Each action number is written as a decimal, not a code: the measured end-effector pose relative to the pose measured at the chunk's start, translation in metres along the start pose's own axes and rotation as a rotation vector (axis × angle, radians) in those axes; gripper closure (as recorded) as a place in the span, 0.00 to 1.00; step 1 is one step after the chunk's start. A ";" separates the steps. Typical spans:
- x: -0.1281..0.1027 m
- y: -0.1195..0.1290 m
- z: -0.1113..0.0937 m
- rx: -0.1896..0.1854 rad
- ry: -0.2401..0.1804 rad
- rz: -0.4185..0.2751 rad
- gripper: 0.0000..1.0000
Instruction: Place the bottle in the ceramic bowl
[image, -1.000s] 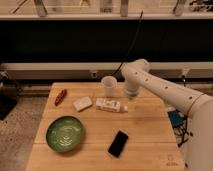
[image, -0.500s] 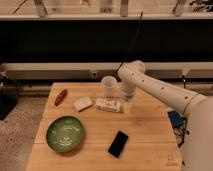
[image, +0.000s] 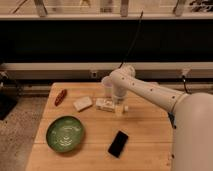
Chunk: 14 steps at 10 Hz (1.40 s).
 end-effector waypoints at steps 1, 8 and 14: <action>-0.005 -0.002 0.001 -0.001 0.001 0.003 0.20; -0.017 -0.022 0.012 0.041 0.023 0.022 0.24; -0.008 -0.022 0.017 0.049 0.013 0.018 0.85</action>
